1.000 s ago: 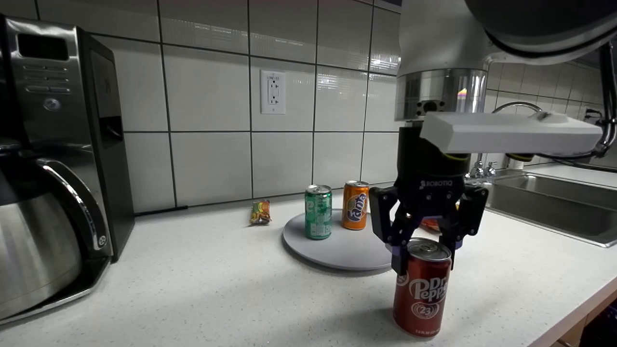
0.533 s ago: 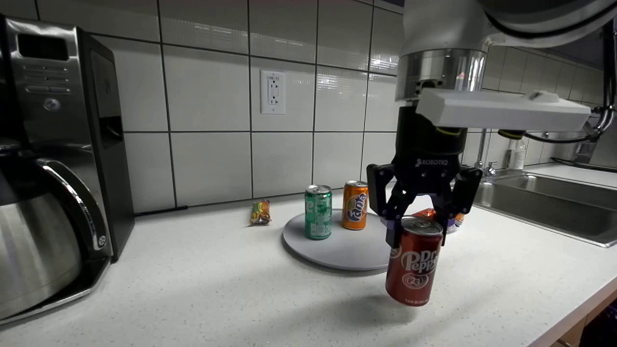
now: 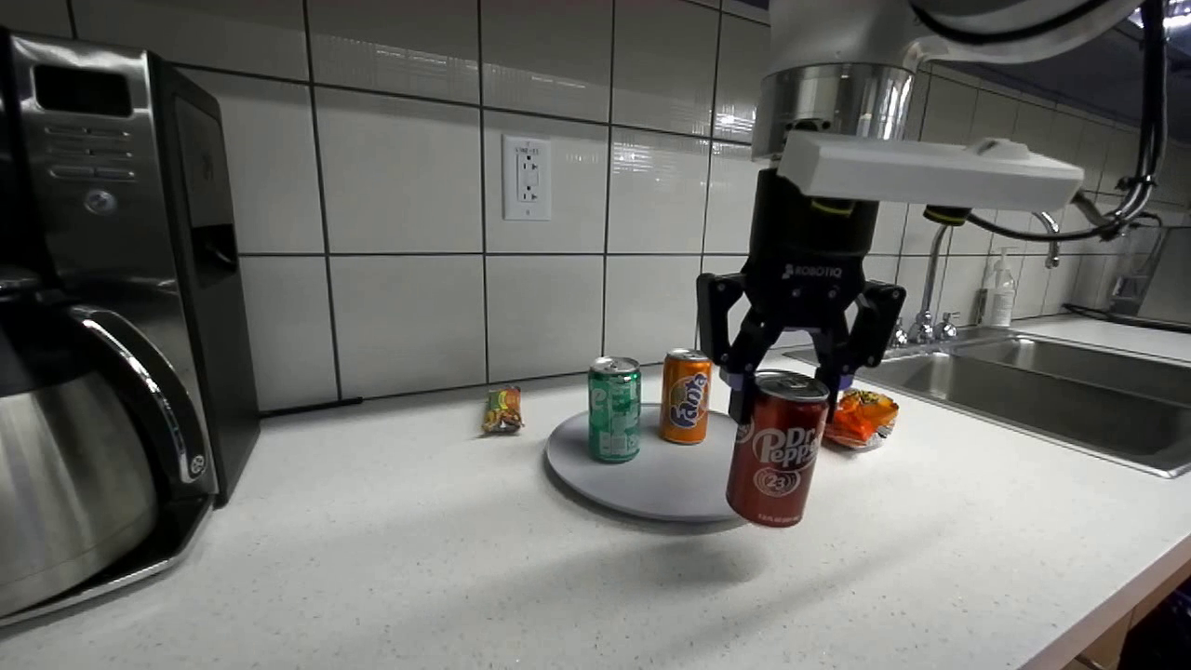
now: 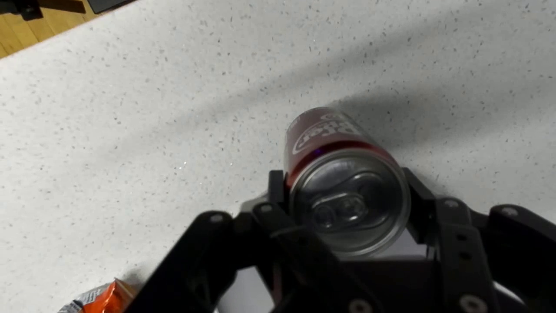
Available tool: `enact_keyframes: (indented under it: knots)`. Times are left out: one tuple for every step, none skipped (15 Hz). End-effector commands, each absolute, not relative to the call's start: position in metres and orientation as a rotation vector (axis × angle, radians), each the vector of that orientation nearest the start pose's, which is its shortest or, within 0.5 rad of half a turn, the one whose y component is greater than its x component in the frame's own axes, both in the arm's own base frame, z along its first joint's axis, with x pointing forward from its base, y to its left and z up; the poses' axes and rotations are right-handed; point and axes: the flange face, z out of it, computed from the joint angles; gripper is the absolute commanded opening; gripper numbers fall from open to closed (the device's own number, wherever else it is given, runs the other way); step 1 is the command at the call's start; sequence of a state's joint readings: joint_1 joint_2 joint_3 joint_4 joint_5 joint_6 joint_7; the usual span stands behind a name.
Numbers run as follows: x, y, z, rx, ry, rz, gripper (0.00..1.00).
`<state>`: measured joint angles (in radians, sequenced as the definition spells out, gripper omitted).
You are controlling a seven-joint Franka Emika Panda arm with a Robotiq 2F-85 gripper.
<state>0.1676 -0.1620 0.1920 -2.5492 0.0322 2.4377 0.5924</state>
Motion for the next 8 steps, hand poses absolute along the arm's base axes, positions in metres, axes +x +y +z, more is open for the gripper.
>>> enact_keyframes:
  knots:
    - [0.445,0.147,0.343,-3.123,0.420,-0.069,0.38]
    - [0.452,0.144,0.342,-3.123,0.424,-0.068,0.38]
    - [0.458,0.141,0.341,-3.125,0.428,-0.069,0.38]
    - [0.465,0.139,0.339,-3.127,0.431,-0.068,0.38]
    - [0.472,0.137,0.338,-3.128,0.434,-0.068,0.38]
    - [0.479,0.135,0.336,-3.130,0.436,-0.068,0.38]
    - [0.487,0.134,0.335,-3.133,0.434,-0.068,0.38]
    - [0.494,0.132,0.333,-3.134,0.433,-0.067,0.38]
